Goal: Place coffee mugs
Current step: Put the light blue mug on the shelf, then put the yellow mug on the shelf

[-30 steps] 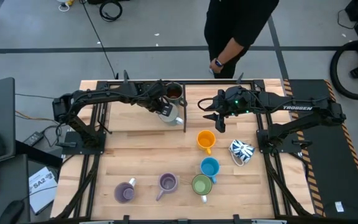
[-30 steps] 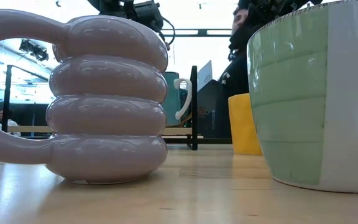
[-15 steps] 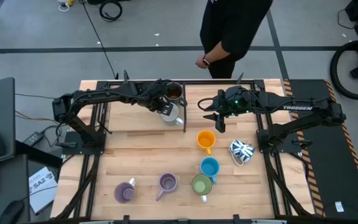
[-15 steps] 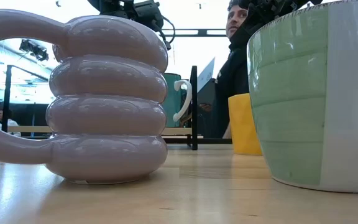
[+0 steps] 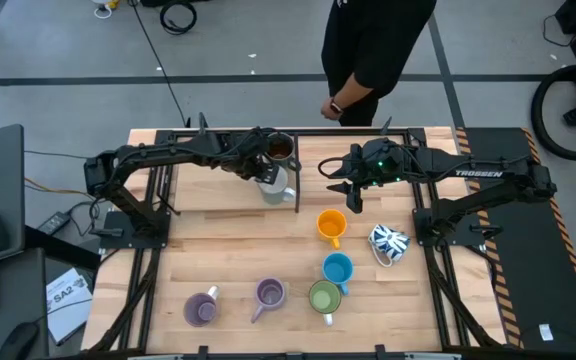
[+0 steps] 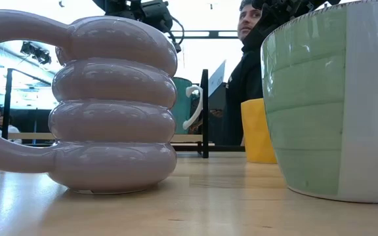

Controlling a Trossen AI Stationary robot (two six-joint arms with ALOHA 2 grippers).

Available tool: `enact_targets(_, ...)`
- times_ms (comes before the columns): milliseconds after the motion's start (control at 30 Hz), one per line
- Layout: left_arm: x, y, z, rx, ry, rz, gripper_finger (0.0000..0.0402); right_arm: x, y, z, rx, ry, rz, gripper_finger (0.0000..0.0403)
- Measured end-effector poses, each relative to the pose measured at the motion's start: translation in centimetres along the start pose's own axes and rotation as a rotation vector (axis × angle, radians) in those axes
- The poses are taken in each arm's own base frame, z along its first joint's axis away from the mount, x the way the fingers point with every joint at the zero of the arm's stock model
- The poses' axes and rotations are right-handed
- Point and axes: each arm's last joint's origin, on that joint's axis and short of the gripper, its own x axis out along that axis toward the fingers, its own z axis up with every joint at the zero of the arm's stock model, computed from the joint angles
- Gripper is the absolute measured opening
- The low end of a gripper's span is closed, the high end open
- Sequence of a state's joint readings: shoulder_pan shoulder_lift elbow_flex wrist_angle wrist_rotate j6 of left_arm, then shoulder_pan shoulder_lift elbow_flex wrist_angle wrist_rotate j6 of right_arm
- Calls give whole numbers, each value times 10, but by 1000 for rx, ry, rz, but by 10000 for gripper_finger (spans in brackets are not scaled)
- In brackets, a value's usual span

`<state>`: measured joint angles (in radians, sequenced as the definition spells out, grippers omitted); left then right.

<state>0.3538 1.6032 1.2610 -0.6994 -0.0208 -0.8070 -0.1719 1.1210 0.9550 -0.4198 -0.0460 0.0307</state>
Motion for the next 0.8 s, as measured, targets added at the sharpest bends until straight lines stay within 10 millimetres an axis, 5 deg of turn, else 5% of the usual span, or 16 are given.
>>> enact_targets(800, -4, -4, 10, -40, -78, -78, 169, 0, 0, 0, 0, 0, 0, 152)
